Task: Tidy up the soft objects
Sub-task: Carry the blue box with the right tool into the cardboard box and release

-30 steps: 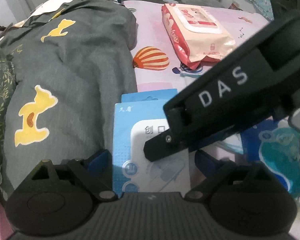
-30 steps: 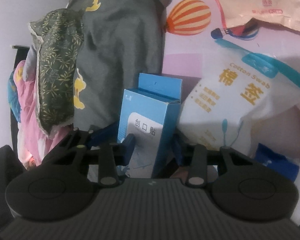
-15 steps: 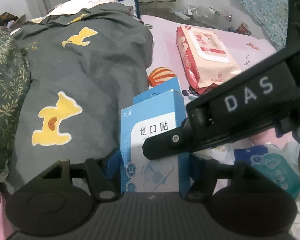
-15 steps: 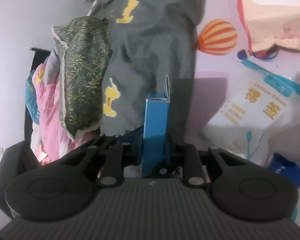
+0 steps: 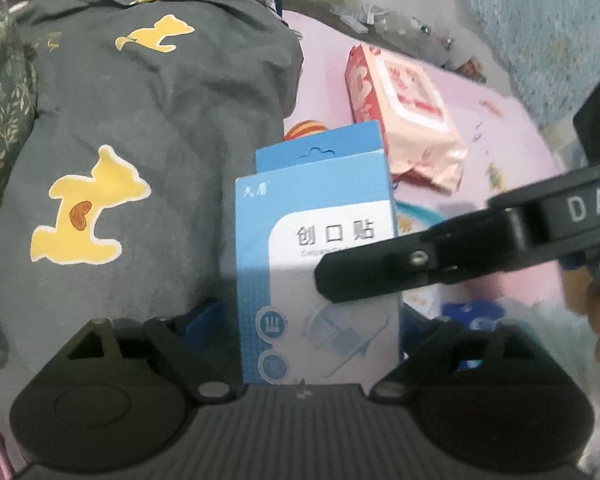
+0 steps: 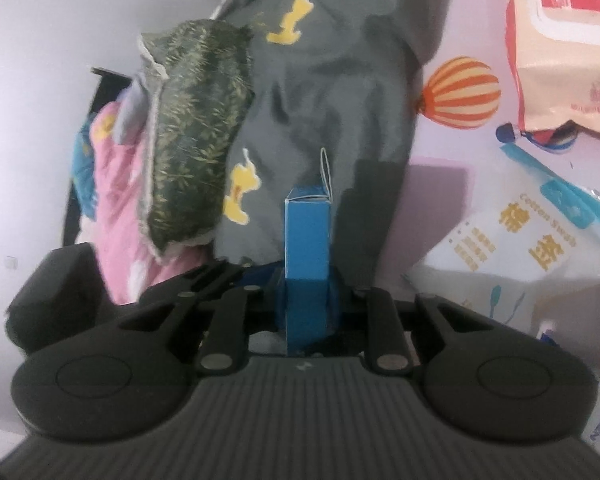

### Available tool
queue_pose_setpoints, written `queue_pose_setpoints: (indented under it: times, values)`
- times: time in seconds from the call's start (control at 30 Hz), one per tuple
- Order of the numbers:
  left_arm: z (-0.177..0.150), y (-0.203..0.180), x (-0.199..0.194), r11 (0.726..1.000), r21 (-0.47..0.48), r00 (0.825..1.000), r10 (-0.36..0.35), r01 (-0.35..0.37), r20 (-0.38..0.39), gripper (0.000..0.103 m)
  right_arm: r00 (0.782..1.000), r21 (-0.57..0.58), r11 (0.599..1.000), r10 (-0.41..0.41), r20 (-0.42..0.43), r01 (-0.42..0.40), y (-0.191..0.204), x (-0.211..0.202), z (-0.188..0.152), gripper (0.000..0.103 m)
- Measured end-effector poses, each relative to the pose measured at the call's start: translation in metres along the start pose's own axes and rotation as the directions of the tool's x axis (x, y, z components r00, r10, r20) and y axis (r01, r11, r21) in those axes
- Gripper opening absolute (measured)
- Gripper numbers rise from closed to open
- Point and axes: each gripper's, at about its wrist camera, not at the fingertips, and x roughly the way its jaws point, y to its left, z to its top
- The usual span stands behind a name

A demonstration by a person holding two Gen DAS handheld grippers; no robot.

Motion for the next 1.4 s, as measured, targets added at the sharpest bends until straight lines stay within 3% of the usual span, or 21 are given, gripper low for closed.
queue_pose_setpoints:
  times: [0.2,0.33,0.63,0.73,0.83,0.97,1.03,1.13,1.23,1.37,1.4]
  values:
    - [-0.003,-0.018,-0.038,1.0,0.006,0.997,-0.019,0.019,0.07,0.089,0.999,-0.002,0.999,0.04,0.014,-0.04,0.008,-0.027,-0.003,0.018]
    - [-0.015,-0.053,-0.076,0.998,0.047,0.992,-0.036,0.03,0.124,0.089,0.998,-0.05,0.998,0.05,0.035,-0.049,0.019,-0.061,-0.021,0.018]
    - [-0.046,-0.18,-0.132,0.975,0.176,0.96,-0.171,0.133,0.221,0.089,0.975,-0.109,0.994,0.054,0.216,-0.031,0.01,-0.211,-0.1,0.018]
    - [-0.056,-0.228,-0.137,0.951,0.245,0.94,-0.245,0.187,0.235,0.095,0.948,-0.106,0.994,0.047,0.315,-0.013,-0.007,-0.276,-0.136,0.018]
    - [-0.069,-0.266,-0.134,0.941,0.294,0.928,-0.252,0.169,0.273,0.095,0.9,-0.07,0.997,0.017,0.436,0.015,-0.031,-0.346,-0.175,0.018]
    - [-0.082,-0.295,-0.12,0.935,0.308,0.932,-0.261,0.178,0.252,0.095,0.815,0.008,0.997,-0.07,0.575,0.08,-0.074,-0.43,-0.226,0.018]
    - [-0.089,-0.301,-0.109,0.937,0.305,0.939,-0.25,0.173,0.235,0.095,0.784,0.058,0.991,-0.134,0.607,0.124,-0.096,-0.455,-0.243,0.018]
    - [-0.096,-0.301,-0.097,0.948,0.287,0.951,-0.21,0.141,0.227,0.095,0.793,0.138,0.977,-0.211,0.572,0.16,-0.138,-0.468,-0.253,0.018]
    - [-0.111,-0.3,-0.09,0.961,0.271,0.964,-0.125,0.058,0.236,0.095,0.828,0.191,0.958,-0.282,0.485,0.215,-0.177,-0.45,-0.244,0.018]
    - [-0.13,-0.296,-0.083,0.962,0.272,0.965,-0.051,-0.022,0.259,0.095,0.883,0.228,0.942,-0.314,0.35,0.245,-0.223,-0.402,-0.212,0.018]
    - [-0.134,-0.293,-0.083,0.963,0.267,0.964,-0.039,-0.034,0.262,0.095,0.885,0.225,0.938,-0.329,0.33,0.265,-0.23,-0.391,-0.206,0.018]
